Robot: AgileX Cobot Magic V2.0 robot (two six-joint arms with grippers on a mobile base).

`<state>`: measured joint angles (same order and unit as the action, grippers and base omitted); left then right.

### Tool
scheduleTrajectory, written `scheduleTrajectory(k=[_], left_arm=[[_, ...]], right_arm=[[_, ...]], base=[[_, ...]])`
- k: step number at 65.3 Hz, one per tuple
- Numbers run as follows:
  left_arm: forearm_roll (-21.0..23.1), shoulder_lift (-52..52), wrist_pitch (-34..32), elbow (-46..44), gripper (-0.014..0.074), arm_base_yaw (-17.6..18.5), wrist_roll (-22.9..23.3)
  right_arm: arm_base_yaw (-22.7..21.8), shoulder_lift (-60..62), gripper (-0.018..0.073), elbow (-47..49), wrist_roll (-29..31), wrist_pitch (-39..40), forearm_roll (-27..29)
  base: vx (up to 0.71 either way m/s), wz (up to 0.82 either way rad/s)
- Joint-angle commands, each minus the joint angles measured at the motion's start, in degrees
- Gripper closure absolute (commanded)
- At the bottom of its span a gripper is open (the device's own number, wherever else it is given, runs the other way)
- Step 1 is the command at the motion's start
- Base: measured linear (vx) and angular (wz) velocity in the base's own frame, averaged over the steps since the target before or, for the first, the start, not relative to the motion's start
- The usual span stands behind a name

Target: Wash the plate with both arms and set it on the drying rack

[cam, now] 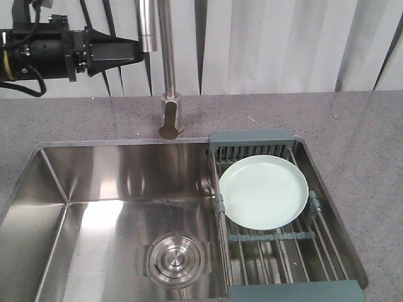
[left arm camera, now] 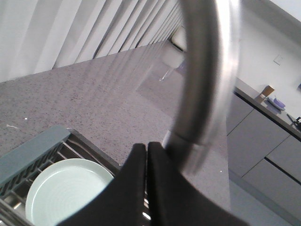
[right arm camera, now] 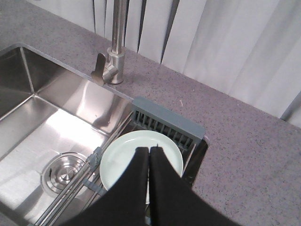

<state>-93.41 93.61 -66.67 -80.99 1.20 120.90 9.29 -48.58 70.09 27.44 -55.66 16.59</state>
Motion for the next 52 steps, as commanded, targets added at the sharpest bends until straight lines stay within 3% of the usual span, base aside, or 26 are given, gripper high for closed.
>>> scheduleTrajectory(k=[1,7,18,35,46,52], left_arm=[[1.15,-8.34,-1.15,5.02,0.0603,-0.89,0.30],[-3.56,-14.93,-0.37,13.42,0.0603,-1.46,0.30],[-7.53,-30.73,3.87,32.50,0.0603,-1.46,0.30],[-6.59,-57.52,21.43,58.60,0.0603,-1.46,0.30],[0.09,-68.01,26.74,65.18,0.0603,-1.46,0.30],[0.76,-69.06,28.13,65.92,0.0603,-1.46,0.30]], right_arm=[[-0.22,3.79,0.0566,-5.72,0.97,9.57,0.77],[-0.22,7.95,0.0566,-12.72,0.97,12.64,1.33],[-0.22,15.35,0.0566,-25.17,0.68,14.95,1.42],[-0.22,22.14,0.0566,-37.42,0.31,15.70,1.41],[-0.22,22.34,0.0566,-38.01,0.31,15.38,1.54],[-0.22,22.34,0.0566,-38.09,0.31,15.38,1.54]], base=[[0.00,0.00],[0.00,0.00],[0.00,0.00],[0.00,0.00],[0.00,0.00],[0.00,0.00]])
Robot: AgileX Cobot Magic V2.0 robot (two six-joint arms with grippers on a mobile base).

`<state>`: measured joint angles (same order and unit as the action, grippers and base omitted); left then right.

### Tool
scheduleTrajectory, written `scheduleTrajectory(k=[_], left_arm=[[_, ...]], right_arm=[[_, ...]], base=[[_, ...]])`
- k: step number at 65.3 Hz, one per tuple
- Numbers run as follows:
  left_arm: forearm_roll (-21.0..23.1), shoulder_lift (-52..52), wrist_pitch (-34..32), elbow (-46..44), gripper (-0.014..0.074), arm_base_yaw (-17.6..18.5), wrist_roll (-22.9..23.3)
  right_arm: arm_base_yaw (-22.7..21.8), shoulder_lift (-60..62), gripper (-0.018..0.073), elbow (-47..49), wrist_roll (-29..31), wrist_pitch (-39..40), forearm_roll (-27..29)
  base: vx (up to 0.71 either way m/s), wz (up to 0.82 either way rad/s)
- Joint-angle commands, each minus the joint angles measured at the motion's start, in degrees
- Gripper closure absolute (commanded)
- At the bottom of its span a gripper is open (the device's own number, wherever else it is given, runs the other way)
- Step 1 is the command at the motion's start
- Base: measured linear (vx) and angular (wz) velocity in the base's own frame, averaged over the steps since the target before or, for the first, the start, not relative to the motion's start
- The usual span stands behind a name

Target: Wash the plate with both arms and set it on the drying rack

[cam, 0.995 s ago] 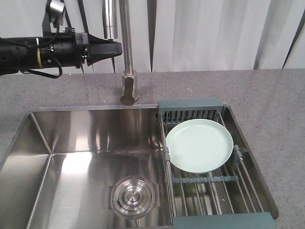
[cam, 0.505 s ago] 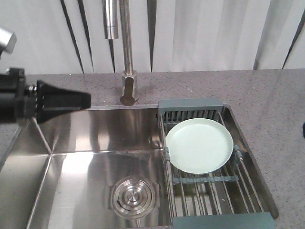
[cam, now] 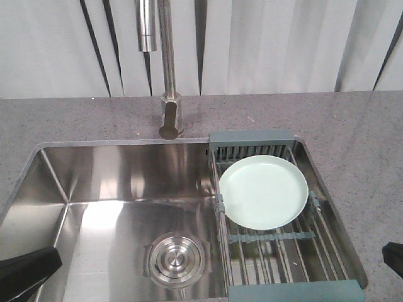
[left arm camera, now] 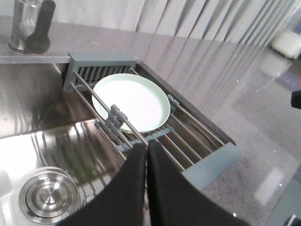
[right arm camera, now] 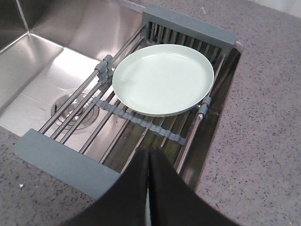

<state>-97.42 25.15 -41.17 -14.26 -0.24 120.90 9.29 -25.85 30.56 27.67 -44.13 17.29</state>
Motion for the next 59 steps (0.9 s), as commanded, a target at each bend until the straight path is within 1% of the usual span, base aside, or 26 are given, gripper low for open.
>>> scheduleTrajectory(k=[1,39,44,50,54,58,59], left_arm=[[4.77,-0.60,2.63,-0.81,0.0603,-0.02,0.30],[4.64,-0.60,2.12,-0.81,0.0603,-0.02,0.30],[5.44,-0.60,2.12,-0.81,0.0603,-0.02,0.30],[8.57,-0.60,2.12,-0.71,0.0603,-0.02,0.30],[13.41,-0.60,2.12,-0.38,0.0603,-0.02,0.30],[20.46,-0.60,2.12,0.48,0.0603,-0.02,0.30],[21.57,-0.60,2.12,0.75,0.0603,-0.02,0.27]], right_arm=[[-0.22,-0.38,0.0566,1.44,0.09,3.85,0.84],[-0.22,-0.38,0.0566,1.44,0.09,3.85,0.84],[-0.22,-0.38,0.0566,1.44,0.09,3.85,0.84],[-0.22,-0.38,0.0566,1.45,0.09,3.80,0.84],[-0.22,-0.38,0.0566,1.45,0.09,3.84,0.84],[-0.22,-0.38,0.0566,1.45,0.09,3.84,0.84],[-0.22,-0.38,0.0566,1.45,0.09,3.84,0.84]], base=[[0.00,0.00],[0.00,0.00],[0.00,0.00],[0.00,0.00],[0.00,0.00],[0.00,0.00],[0.00,0.00]])
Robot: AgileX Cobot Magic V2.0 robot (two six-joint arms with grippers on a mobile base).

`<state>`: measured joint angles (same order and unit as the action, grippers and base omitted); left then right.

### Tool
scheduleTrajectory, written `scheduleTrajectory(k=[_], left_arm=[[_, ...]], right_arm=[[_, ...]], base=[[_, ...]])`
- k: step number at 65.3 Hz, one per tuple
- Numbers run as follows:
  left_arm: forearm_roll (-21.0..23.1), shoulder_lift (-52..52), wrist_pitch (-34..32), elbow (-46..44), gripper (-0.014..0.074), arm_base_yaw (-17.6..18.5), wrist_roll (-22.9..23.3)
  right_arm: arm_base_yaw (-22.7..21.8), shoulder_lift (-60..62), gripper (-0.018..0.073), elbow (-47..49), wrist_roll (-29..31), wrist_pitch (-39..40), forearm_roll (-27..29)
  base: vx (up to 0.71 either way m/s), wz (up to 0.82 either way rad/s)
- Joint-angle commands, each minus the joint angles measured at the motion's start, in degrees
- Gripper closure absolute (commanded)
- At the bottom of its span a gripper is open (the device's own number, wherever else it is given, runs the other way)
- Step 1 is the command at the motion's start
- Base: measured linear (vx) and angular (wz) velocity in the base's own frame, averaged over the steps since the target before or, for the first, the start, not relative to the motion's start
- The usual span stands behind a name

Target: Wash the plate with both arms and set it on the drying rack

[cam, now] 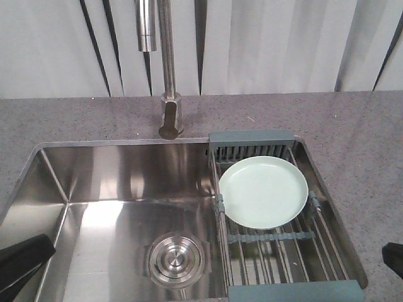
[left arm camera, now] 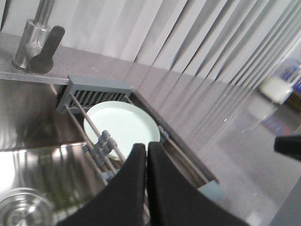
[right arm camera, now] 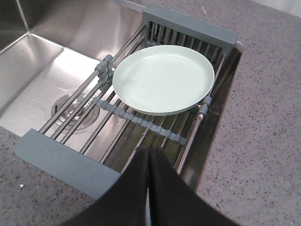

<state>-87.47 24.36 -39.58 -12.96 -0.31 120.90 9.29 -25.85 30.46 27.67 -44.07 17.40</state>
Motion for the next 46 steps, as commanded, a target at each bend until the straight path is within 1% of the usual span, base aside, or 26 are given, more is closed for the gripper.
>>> scheduleTrajectory(k=[1,4,6,9,10,11,12,14,15,16,18,19,20,21,22,23,24,25,26,29,30,33,36,40,46], left_arm=[[12.67,0.18,0.42,-0.33,0.0603,0.05,0.16],[14.96,0.18,0.66,0.56,0.0603,0.05,-0.31],[15.90,0.18,0.66,1.17,0.0603,0.05,-2.16],[17.04,0.18,0.80,2.58,0.0603,0.05,-8.14],[17.78,0.18,0.80,3.05,0.0603,0.05,-11.72],[18.47,0.18,0.80,3.71,0.0603,0.05,-14.32],[19.96,0.18,0.97,4.23,0.0603,0.05,-18.48],[22.81,0.18,1.39,5.50,0.0603,0.05,-24.35],[25.37,0.18,1.63,5.99,0.0603,0.05,-27.40],[27.22,0.18,2.16,6.69,0.0603,0.05,-32.14],[32.33,0.18,3.04,7.60,0.0603,0.05,-38.74],[35.67,0.18,3.91,8.24,0.0603,0.05,-43.82],[37.89,0.18,4.61,8.65,0.0603,0.05,-47.20],[40.19,0.18,5.92,9.04,0.0603,0.05,-50.63],[43.56,0.18,7.60,9.57,0.0603,0.05,-55.83],[45.85,0.18,8.80,9.92,0.0603,0.05,-59.26],[48.10,0.18,10.12,10.22,0.0603,0.05,-64.27],[50.26,0.18,11.61,10.58,0.0603,0.05,-67.43],[53.27,0.18,14.07,10.81,0.0603,0.05,-71.90],[59.00,-0.18,19.44,11.10,0.0603,0.05,-78.88],[60.21,-0.32,22.16,11.10,0.0603,0.05,-81.39],[64.04,-1.45,27.69,11.10,0.0603,0.05,-85.00],[64.82,-2.97,32.36,11.10,0.0603,0.05,-86.71],[65.11,-5.41,37.76,11.24,0.0603,0.05,-87.17],[65.56,-10.07,39.58,13.71,0.0603,0.05,-88.23]], right_arm=[[-0.22,-0.38,0.0566,1.55,0.09,3.77,0.73],[-0.22,-0.38,0.0566,1.55,0.09,3.77,0.73],[-0.22,-0.38,0.0566,1.55,0.09,3.77,0.73],[-0.22,-0.38,0.0566,1.55,0.09,3.77,0.73],[-0.22,-0.38,0.0566,1.55,0.09,3.77,0.73],[-0.22,-0.38,0.0566,1.55,0.09,3.77,0.73],[-0.22,-0.38,0.0566,1.55,0.09,3.77,0.73],[-0.22,-0.38,0.0566,1.55,0.09,3.77,0.73],[-0.22,-0.38,0.0566,1.55,0.09,3.77,0.73],[-0.22,-0.38,0.0566,1.55,0.09,3.77,0.73],[-0.22,-0.38,0.0566,1.55,0.09,3.77,0.73],[-0.22,-0.38,0.0566,1.55,0.09,3.77,0.73],[-0.22,-0.38,0.0566,1.55,0.09,3.77,0.73],[-0.22,-0.38,0.0566,1.55,0.09,3.77,0.73],[-0.22,-0.38,0.0566,1.55,0.09,3.77,0.73],[-0.22,-0.38,0.0566,1.55,0.09,3.77,0.73],[-0.22,-0.38,0.0566,1.55,0.09,3.77,0.73],[-0.22,-0.38,0.0566,1.55,0.09,3.77,0.73],[-0.22,-0.38,0.0566,1.55,0.09,3.77,0.73],[-0.22,-0.38,0.0566,1.55,0.09,3.77,0.73],[-0.22,-0.38,0.0566,1.55,0.09,3.77,0.73],[-0.22,-0.38,0.0566,1.55,0.09,3.77,0.73],[-0.22,-0.38,0.0566,1.55,0.09,3.77,0.73],[-0.22,-0.38,0.0566,1.55,0.09,3.78,1.15],[-0.22,-0.38,0.0566,1.55,0.09,3.78,1.37]], base=[[0.00,0.00],[0.00,0.00],[0.00,0.00],[0.00,0.00],[0.00,0.00],[0.00,0.00],[0.00,0.00],[0.00,0.00],[0.00,0.00],[0.00,0.00],[0.00,0.00],[0.00,0.00],[0.00,0.00],[0.00,0.00],[0.00,0.00],[0.00,0.00],[0.00,0.00],[0.00,0.00],[0.00,0.00],[0.00,0.00],[0.00,0.00],[0.00,0.00],[0.00,0.00],[0.00,0.00],[0.00,0.00]])
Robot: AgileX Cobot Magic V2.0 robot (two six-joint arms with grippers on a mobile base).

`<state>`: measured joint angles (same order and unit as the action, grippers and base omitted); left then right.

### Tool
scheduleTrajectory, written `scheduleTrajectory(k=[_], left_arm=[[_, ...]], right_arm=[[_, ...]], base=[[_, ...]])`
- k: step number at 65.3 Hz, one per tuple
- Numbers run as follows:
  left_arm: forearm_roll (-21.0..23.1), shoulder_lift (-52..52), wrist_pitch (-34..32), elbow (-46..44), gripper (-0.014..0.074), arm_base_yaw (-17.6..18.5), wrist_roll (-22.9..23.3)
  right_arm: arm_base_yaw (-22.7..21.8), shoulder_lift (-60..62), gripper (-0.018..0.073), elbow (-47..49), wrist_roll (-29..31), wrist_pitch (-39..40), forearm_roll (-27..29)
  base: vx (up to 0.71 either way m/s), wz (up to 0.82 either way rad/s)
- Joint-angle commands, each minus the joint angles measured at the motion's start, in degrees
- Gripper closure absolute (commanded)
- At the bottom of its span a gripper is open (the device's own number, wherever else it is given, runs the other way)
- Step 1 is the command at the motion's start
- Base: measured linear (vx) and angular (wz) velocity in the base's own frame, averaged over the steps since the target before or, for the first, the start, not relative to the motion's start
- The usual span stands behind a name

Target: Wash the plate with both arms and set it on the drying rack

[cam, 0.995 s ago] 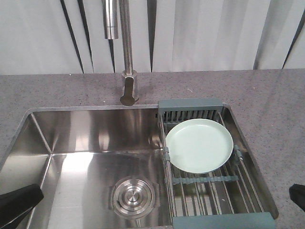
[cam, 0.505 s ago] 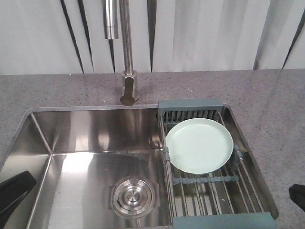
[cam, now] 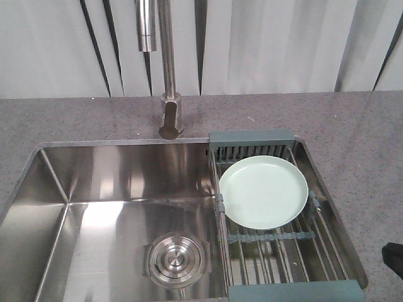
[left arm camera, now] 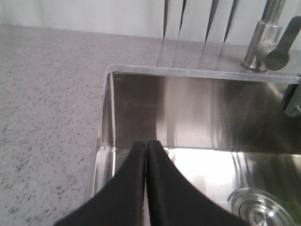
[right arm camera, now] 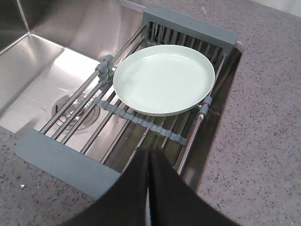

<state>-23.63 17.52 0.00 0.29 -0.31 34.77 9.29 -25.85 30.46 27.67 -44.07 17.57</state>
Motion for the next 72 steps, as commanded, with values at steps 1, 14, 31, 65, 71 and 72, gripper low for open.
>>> scheduleTrajectory(k=[1,14,31,65,71,72], left_arm=[[1.71,-3.97,-0.48,1.03,0.0603,0.05,-2.09],[5.76,-14.91,3.36,2.65,0.0603,0.21,-5.29],[20.89,-19.07,1.46,2.70,0.0603,0.06,-29.58],[21.66,-19.08,1.82,2.70,0.0603,0.06,-32.49],[21.66,-19.08,1.82,2.70,0.0603,0.06,-32.49],[21.66,-19.08,1.82,2.70,0.0603,0.06,-32.49]], right_arm=[[-0.22,-0.38,0.0566,1.55,0.09,3.78,1.35],[-0.22,-0.38,0.0566,1.55,0.09,3.78,1.41],[-0.22,-0.28,0.0566,1.55,0.09,3.78,1.40],[-0.22,-0.28,0.0566,1.55,0.09,3.78,1.40],[-0.22,-0.28,0.0566,1.55,0.09,3.78,1.40],[-0.22,-0.28,0.0566,1.55,0.09,3.73,1.40]], base=[[0.00,0.00],[0.00,0.00],[0.00,0.00],[0.00,0.00],[0.00,0.00],[0.00,0.00]])
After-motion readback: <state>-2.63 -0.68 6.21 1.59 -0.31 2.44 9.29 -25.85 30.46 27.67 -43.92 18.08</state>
